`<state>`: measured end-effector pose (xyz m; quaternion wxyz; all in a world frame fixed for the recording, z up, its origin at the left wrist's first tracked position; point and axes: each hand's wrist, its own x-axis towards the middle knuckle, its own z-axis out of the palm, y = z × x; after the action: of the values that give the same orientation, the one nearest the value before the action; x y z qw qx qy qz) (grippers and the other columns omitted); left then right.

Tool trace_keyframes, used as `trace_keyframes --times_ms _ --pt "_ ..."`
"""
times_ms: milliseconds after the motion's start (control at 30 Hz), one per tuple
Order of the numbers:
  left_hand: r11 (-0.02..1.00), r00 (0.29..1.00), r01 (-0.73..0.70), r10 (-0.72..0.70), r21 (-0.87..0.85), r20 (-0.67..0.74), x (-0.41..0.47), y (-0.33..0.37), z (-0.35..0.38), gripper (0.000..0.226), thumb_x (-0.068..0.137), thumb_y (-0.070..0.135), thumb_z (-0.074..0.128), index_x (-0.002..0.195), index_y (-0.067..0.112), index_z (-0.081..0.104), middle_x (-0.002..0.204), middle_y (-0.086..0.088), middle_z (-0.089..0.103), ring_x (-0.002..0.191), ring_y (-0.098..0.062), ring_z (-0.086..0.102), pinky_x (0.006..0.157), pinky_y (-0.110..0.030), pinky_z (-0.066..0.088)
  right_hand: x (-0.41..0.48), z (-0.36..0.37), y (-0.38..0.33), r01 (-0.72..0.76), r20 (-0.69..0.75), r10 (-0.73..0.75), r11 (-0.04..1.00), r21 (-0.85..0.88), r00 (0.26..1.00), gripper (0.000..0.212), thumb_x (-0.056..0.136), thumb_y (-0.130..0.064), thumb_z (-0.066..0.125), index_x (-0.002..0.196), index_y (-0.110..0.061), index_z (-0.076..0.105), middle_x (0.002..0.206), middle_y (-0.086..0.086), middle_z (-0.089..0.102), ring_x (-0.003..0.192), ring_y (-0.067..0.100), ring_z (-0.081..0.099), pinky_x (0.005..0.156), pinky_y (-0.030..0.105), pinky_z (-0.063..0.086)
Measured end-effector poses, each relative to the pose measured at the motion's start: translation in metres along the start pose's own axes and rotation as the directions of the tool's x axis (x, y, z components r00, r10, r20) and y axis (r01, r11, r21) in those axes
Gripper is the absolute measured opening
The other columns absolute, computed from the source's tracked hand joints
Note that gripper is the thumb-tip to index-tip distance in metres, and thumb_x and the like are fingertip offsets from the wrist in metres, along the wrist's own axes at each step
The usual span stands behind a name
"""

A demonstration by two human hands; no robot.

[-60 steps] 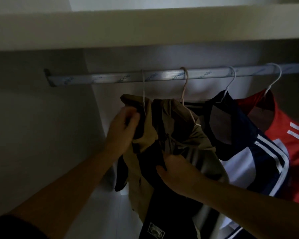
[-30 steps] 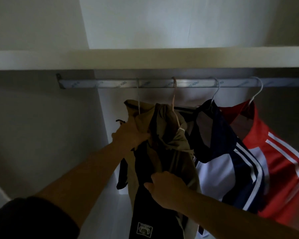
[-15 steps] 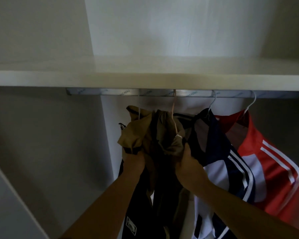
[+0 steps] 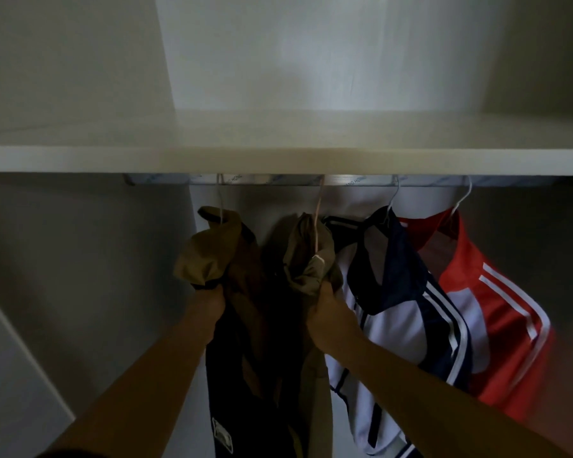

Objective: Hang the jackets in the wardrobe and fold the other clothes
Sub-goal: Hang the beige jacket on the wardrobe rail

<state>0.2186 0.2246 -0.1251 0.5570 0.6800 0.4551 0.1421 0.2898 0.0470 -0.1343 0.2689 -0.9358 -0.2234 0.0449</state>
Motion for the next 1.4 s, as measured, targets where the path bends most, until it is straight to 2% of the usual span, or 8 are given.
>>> trace_keyframes --times_ms 267,467,600,733,900,1033,1167,1400 --pt "0.900 0.981 -0.171 0.193 0.402 -0.014 -0.021 0.004 0.000 0.054 0.098 0.021 0.046 0.140 -0.010 0.029 0.144 -0.030 0.033 0.134 -0.041 0.031 0.108 -0.043 0.026 0.004 -0.057 0.062 0.002 -0.405 -0.114 0.963 -0.269 0.907 0.067 0.093 -0.047 0.045 0.149 -0.020 0.021 0.150 0.012 0.029 0.130 0.034 0.039 0.100 0.047 0.037" --pt "0.647 0.886 -0.346 0.463 0.679 0.010 -0.074 0.008 0.044 0.086 0.092 0.043 0.048 0.149 0.004 -0.004 0.157 -0.019 -0.005 0.145 -0.035 0.000 0.116 -0.047 0.010 -0.002 -0.091 0.106 -0.273 -0.187 0.226 0.921 -0.279 0.956 0.038 0.096 -0.020 0.040 0.132 -0.006 0.041 0.119 0.016 0.057 0.107 0.033 0.058 0.078 0.034 0.042" --pt "0.699 0.919 -0.393 0.319 0.598 0.230 -0.097 0.013 0.089 0.057 0.096 0.041 0.041 0.138 0.002 0.033 0.127 -0.019 0.054 0.112 -0.035 0.056 0.092 -0.041 0.047 -0.016 -0.091 0.101 -0.208 0.001 0.217 0.939 -0.275 0.976 0.017 0.097 -0.014 0.036 0.082 -0.012 0.043 0.090 0.012 0.051 0.105 0.034 0.059 0.073 0.033 0.040" --pt "0.844 0.936 -0.285 0.142 0.455 0.322 -0.092 0.014 0.098 0.032 0.096 0.016 0.043 0.105 -0.006 0.062 0.078 -0.013 0.068 0.075 -0.029 0.070 0.062 -0.033 0.057 -0.024 -0.087 0.091 -0.200 0.027 0.206 0.969 -0.145 0.978 0.033 0.098 -0.015 0.035 0.065 -0.018 0.033 0.075 0.006 0.048 0.103 0.035 0.059 0.073 0.032 0.039" --pt "0.841 0.926 -0.281 0.110 0.463 0.362 -0.096 0.012 0.090 0.028 0.096 0.021 0.043 0.088 0.003 0.063 0.071 -0.008 0.064 0.059 -0.021 0.064 0.051 -0.028 0.052 -0.036 -0.091 0.095 -0.163 0.025 0.172 0.963 -0.214 0.985 0.020 0.098 -0.009 0.039 0.109 -0.003 0.055 0.112 0.013 0.062 0.102 0.025 0.061 0.075 0.025 0.044" --pt "0.845 0.888 -0.288 0.060 0.450 0.456 -0.111 0.009 0.080 0.023 0.095 0.018 0.047 0.079 0.010 0.061 0.078 -0.006 0.067 0.066 -0.018 0.065 0.056 -0.027 0.054 -0.067 -0.092 0.091 -0.144 0.033 0.146 0.988 -0.045 0.989 0.023 0.098 -0.014 0.042 0.116 -0.004 0.054 0.103 0.011 0.064 0.091 0.022 0.062 0.076 0.027 0.045" --pt "0.945 0.838 -0.290 0.173 0.153 0.518 -0.137 -0.007 0.059 0.021 0.095 0.014 0.049 0.081 0.010 0.064 0.085 -0.013 0.069 0.069 -0.021 0.064 0.053 -0.023 0.049 -0.123 -0.087 0.087 -0.140 0.005 0.142 0.970 0.200 0.990 0.032 0.098 -0.017 0.048 0.129 -0.010 0.048 0.081 0.000 0.060 0.063 0.010 0.056 0.060 0.020 0.047" --pt "0.969 0.732 -0.229 0.231 -0.087 0.641 -0.209 -0.034 0.035 0.017 0.095 0.014 0.052 0.084 0.015 0.065 0.076 -0.002 0.071 0.068 -0.017 0.067 0.060 -0.026 0.051 -0.231 -0.071 0.069 -0.258 -0.030 0.380 0.684 0.683 0.925 0.019 0.096 -0.007 0.049 0.113 -0.010 0.058 0.087 0.002 0.066 0.065 0.010 0.065 0.060 0.022 0.051"
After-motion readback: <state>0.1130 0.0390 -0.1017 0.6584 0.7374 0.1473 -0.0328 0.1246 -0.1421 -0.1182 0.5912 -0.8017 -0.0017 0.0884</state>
